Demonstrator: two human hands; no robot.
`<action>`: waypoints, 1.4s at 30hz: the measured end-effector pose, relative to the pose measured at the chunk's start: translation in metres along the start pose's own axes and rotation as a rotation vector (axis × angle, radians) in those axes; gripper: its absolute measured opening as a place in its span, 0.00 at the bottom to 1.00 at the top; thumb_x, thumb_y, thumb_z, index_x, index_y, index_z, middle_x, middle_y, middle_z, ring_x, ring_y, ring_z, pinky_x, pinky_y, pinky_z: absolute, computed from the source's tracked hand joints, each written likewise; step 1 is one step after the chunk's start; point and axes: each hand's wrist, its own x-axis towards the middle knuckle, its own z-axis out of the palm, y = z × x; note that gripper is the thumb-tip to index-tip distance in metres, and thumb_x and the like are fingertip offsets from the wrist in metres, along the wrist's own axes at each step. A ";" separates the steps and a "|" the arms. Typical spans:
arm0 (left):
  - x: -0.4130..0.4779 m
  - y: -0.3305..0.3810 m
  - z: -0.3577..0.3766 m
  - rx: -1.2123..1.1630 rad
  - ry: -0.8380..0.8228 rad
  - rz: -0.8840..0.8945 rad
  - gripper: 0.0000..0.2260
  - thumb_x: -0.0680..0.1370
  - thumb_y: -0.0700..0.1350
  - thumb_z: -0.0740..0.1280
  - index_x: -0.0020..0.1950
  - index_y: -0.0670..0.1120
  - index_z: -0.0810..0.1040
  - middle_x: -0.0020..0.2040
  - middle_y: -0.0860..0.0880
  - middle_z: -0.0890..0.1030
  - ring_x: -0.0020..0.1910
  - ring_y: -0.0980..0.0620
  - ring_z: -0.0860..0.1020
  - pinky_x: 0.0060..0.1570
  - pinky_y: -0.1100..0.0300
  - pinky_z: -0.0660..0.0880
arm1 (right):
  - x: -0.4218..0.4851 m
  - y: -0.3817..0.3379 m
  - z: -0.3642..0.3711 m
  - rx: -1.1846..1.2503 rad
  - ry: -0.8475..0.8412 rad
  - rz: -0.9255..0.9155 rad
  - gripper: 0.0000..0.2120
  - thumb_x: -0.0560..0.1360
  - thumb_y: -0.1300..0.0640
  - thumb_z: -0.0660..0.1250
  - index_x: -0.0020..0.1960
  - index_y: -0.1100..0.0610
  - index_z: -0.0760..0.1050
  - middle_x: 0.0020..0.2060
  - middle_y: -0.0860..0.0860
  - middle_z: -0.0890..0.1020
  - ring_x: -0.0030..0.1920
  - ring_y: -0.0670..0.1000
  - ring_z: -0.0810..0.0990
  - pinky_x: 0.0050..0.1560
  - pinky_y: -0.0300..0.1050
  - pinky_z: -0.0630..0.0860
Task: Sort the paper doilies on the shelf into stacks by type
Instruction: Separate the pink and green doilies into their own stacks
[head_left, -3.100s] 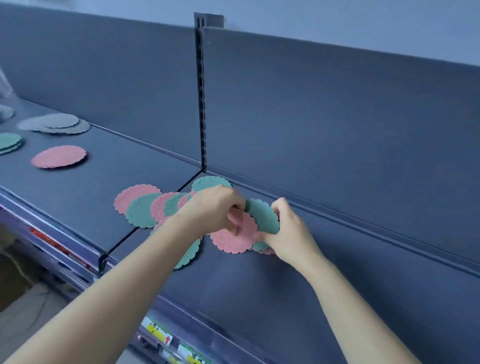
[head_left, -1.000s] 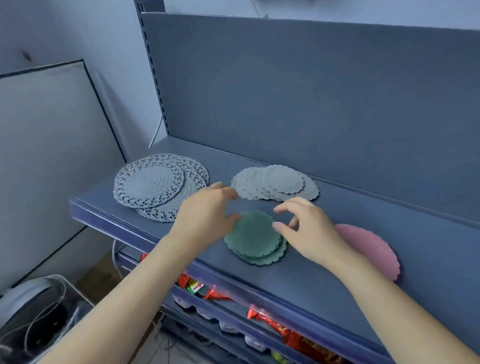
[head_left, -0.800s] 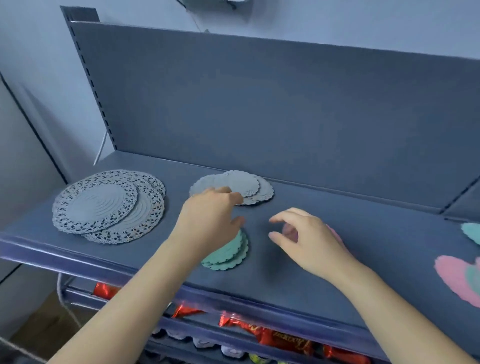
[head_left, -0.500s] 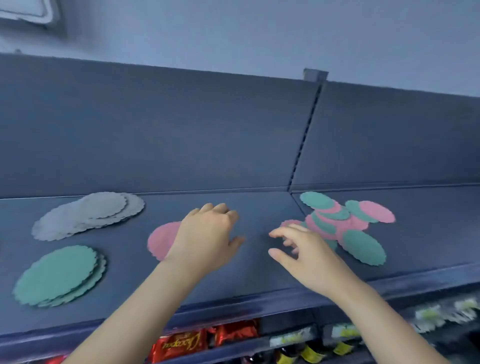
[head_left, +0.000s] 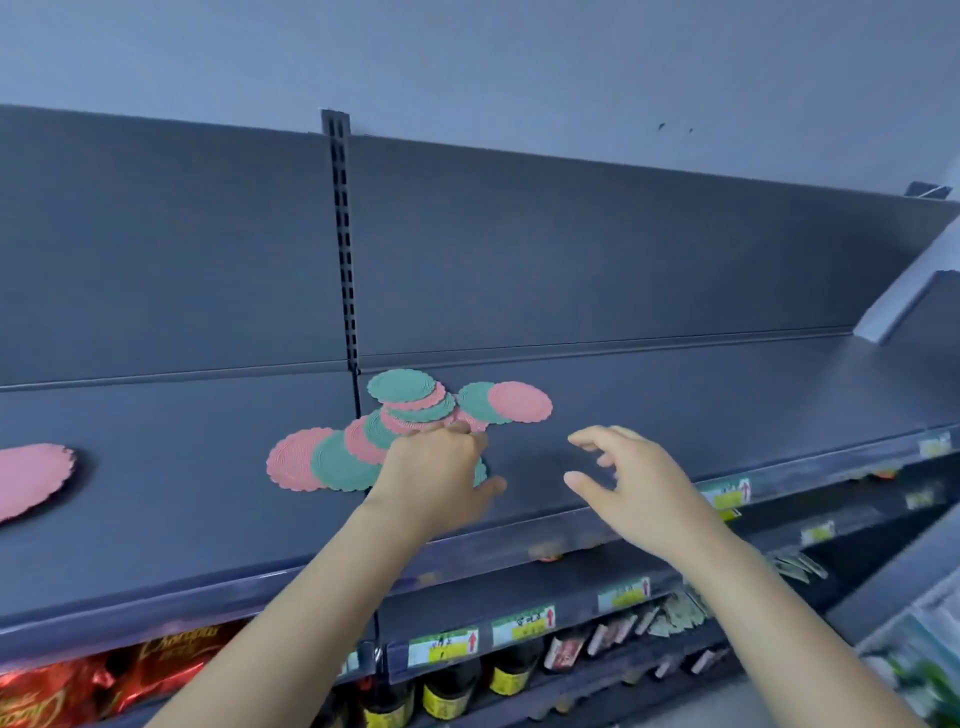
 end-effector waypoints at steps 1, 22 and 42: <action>0.015 0.001 0.005 -0.003 -0.011 -0.028 0.20 0.77 0.59 0.60 0.62 0.47 0.73 0.57 0.50 0.77 0.57 0.47 0.75 0.46 0.58 0.69 | 0.010 0.009 0.000 0.008 -0.002 -0.008 0.17 0.77 0.50 0.65 0.65 0.47 0.71 0.60 0.41 0.75 0.57 0.44 0.74 0.56 0.42 0.72; 0.226 -0.031 0.049 -0.243 -0.428 -0.453 0.26 0.61 0.46 0.81 0.57 0.48 0.77 0.45 0.52 0.75 0.44 0.49 0.74 0.36 0.61 0.67 | 0.238 0.111 0.078 0.040 -0.214 -0.229 0.53 0.47 0.25 0.71 0.67 0.44 0.63 0.68 0.39 0.62 0.69 0.43 0.56 0.65 0.42 0.52; -0.026 0.039 -0.051 -0.453 0.830 -1.229 0.11 0.76 0.44 0.69 0.58 0.53 0.79 0.48 0.49 0.83 0.45 0.46 0.82 0.50 0.51 0.79 | 0.157 -0.017 0.057 1.232 -0.432 -0.420 0.21 0.79 0.68 0.56 0.69 0.54 0.60 0.60 0.43 0.71 0.57 0.35 0.71 0.53 0.24 0.64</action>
